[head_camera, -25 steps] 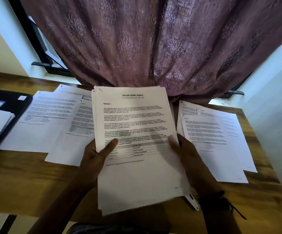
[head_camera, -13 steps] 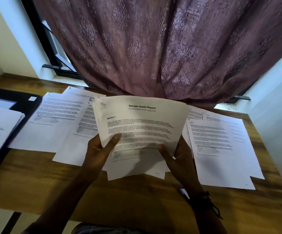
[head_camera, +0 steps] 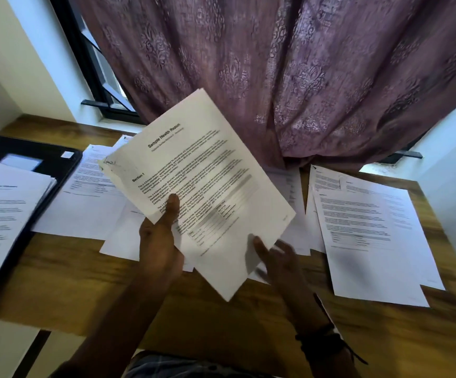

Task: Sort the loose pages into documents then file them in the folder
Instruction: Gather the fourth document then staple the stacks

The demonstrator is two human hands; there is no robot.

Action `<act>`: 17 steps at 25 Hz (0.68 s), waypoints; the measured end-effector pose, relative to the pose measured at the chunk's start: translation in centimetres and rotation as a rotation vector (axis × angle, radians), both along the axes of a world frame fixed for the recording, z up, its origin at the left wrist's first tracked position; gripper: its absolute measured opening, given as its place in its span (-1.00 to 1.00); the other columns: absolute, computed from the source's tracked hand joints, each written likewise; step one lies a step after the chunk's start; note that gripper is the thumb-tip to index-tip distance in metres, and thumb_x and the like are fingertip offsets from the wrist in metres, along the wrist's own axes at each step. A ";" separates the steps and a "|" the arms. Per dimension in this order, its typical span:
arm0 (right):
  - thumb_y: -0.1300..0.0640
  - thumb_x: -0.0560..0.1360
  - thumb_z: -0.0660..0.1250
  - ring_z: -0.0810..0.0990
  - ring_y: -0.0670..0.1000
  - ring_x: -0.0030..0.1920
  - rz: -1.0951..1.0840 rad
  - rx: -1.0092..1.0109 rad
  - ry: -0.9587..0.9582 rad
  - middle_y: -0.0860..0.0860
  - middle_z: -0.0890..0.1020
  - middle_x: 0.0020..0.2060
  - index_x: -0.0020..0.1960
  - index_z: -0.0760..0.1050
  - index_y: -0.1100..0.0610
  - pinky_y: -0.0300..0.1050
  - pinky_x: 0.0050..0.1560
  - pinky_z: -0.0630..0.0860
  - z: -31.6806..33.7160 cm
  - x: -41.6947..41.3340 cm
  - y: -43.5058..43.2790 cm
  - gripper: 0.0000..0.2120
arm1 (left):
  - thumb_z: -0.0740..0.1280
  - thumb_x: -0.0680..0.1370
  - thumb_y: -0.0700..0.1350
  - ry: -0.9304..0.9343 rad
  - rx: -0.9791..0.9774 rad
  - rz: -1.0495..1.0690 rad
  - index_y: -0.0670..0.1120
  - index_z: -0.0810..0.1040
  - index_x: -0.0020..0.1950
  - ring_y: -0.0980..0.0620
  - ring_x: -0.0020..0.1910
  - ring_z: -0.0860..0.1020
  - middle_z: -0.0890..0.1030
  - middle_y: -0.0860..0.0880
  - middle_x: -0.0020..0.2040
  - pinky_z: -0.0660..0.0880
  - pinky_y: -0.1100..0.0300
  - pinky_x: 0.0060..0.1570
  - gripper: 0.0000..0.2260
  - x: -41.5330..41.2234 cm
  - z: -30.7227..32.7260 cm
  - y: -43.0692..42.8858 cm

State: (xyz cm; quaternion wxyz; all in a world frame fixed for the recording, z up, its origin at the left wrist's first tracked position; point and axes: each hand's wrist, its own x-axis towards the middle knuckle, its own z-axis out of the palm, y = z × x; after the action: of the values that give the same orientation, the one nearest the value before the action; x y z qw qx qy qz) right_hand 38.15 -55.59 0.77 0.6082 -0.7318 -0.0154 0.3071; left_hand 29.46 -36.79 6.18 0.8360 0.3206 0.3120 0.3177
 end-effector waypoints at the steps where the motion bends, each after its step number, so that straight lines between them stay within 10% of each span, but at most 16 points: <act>1: -0.40 0.16 0.52 0.58 0.12 0.20 0.017 0.081 0.101 0.05 0.58 0.22 0.31 0.43 -0.02 0.18 0.13 0.59 -0.3 -0.8 0.4 -0.16 | 0.35 0.55 -0.08 -0.020 -0.038 -0.019 0.04 0.53 0.29 -0.02 0.16 0.63 0.66 -0.01 0.18 0.60 -0.07 0.07 -0.69 0.1 0.0 -0.3; 6: 0.17 0.49 0.39 0.64 0.13 0.14 -0.008 0.350 -0.044 0.08 0.65 0.12 0.26 0.44 0.14 0.11 0.02 0.63 1.7 -0.4 -0.4 -0.64 | 0.30 0.59 -0.16 -0.039 0.014 -0.094 -0.11 0.51 0.30 -0.18 0.19 0.60 0.62 -0.17 0.22 0.61 -0.09 0.06 -0.72 -1.5 -0.3 1.4; 11: 0.14 0.45 0.38 0.65 0.00 0.05 0.109 0.220 -0.353 -0.07 0.65 0.01 0.21 0.43 0.00 -0.10 -0.13 0.63 4.3 2.5 -4.1 -0.64 | 0.22 0.62 0.04 0.123 0.113 -0.181 -0.04 0.66 0.16 -0.04 0.01 0.68 0.69 -0.06 0.10 0.63 0.08 -0.08 -0.71 -4.0 1.1 7.7; 17: 0.00 0.42 0.37 0.54 -0.40 0.02 0.094 -0.060 -0.780 -0.27 0.50 0.03 0.18 0.41 -0.03 -0.54 -0.10 0.47 5.7 3.4 -2.8 -0.65 | 0.29 0.60 -0.18 0.436 0.831 -0.296 -0.12 0.51 0.23 0.17 0.12 0.61 0.63 0.05 0.16 0.59 0.17 0.10 -0.79 -3.4 -1.5 7.1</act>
State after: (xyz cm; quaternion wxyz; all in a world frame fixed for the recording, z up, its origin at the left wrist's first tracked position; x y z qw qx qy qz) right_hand 41.54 -58.42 6.43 0.5202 -0.8096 -0.2698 0.0336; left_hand 26.05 -29.66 4.65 0.5888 0.7270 0.2778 0.2184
